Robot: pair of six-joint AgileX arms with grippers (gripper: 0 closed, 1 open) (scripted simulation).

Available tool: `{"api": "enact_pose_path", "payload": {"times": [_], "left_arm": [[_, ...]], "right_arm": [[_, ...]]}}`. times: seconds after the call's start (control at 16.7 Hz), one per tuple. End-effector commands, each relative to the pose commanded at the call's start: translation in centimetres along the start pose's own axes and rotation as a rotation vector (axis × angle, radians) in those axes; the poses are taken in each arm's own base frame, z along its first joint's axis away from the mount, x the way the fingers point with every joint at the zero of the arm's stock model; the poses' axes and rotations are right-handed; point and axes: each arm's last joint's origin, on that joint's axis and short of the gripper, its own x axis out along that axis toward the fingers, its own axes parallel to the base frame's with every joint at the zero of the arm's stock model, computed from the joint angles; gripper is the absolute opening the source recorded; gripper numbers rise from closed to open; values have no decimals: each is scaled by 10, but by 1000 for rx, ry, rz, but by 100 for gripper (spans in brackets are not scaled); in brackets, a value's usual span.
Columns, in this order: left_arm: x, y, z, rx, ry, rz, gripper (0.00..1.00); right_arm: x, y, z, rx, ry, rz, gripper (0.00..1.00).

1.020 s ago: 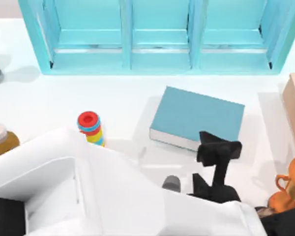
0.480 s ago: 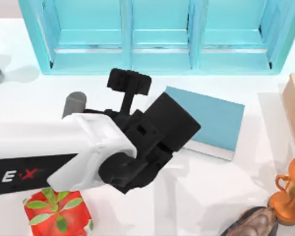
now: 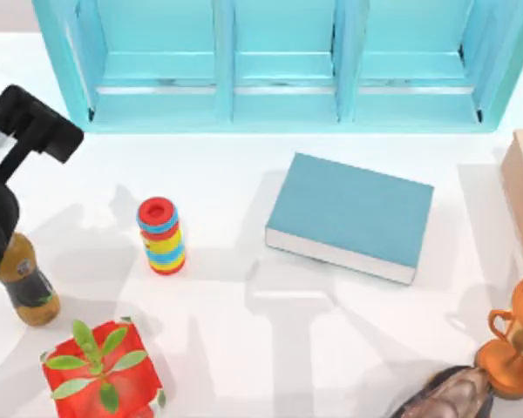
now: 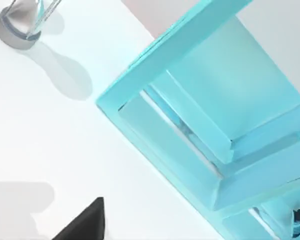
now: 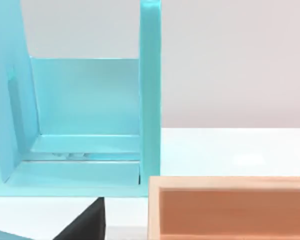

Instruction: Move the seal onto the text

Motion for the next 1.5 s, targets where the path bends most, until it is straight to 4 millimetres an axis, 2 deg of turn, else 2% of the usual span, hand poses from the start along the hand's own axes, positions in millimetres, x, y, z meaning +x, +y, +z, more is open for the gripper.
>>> {"api": "enact_pose_path", "payload": {"times": [0.18, 0.42, 0.6, 0.78, 1.2, 1.32, 1.5], "left_arm": [[-20, 45, 13, 237, -69, -94, 100], [-32, 94, 3, 542, -187, -180, 100], [-33, 116, -6, 707, -269, -219, 100], [-31, 126, -11, 789, -313, -238, 100], [-31, 127, -12, 797, -317, -240, 100], [-31, 127, -12, 797, -317, -240, 100], [-31, 127, -12, 797, -317, -240, 100]], "right_arm": [[0, 0, 0, 0, 0, 0, 100], [0, 0, 0, 0, 0, 0, 100], [0, 0, 0, 0, 0, 0, 100], [0, 0, 0, 0, 0, 0, 100], [0, 0, 0, 0, 0, 0, 100], [1, 0, 0, -8, 45, -4, 100], [4, -2, 6, -34, 202, -17, 100]]}}
